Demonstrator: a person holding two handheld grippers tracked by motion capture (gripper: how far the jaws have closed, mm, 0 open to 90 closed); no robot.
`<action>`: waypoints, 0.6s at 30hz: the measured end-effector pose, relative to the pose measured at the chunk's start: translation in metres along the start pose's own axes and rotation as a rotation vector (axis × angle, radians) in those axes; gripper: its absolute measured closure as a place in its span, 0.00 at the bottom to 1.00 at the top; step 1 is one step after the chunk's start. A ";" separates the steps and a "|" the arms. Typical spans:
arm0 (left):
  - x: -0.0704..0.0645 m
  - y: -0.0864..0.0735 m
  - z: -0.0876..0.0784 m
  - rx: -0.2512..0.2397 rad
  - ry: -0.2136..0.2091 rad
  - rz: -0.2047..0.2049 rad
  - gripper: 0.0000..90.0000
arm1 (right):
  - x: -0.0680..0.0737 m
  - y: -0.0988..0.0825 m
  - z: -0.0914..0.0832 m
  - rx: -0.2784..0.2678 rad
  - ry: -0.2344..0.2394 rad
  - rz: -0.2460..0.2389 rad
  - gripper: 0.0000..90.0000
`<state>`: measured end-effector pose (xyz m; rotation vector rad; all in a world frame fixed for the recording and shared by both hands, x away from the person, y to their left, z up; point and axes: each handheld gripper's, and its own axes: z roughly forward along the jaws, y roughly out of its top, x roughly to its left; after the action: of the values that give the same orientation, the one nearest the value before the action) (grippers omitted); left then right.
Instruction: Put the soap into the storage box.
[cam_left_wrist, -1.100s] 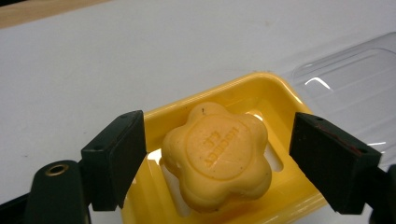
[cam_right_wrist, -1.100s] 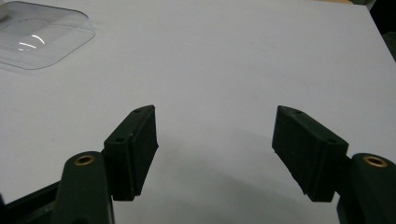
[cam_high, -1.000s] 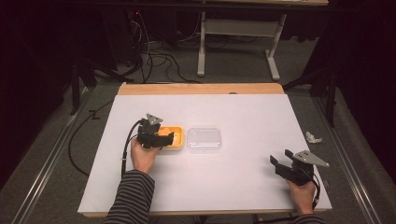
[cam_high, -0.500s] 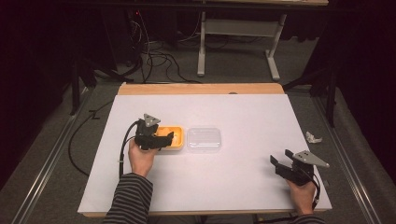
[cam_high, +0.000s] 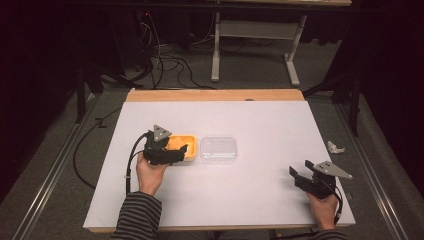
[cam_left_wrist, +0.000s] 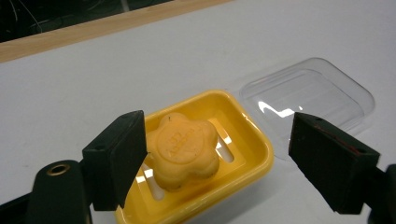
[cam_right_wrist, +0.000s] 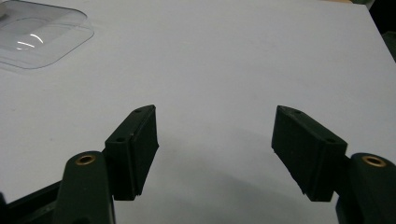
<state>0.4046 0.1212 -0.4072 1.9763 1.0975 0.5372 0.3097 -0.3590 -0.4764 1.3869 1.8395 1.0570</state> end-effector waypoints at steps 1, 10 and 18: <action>0.000 -0.001 -0.001 -0.004 -0.002 -0.006 0.22 | 0.000 0.000 0.000 -0.001 0.002 0.001 0.35; -0.006 -0.002 -0.013 -0.025 -0.021 -0.003 0.22 | -0.001 0.000 -0.001 -0.013 0.002 0.004 0.36; -0.013 -0.005 -0.018 -0.038 -0.049 0.008 0.21 | -0.001 -0.001 -0.002 -0.016 0.002 0.016 0.37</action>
<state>0.3823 0.1196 -0.4004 1.9513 1.0419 0.5077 0.3084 -0.3607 -0.4762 1.3945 1.8206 1.0790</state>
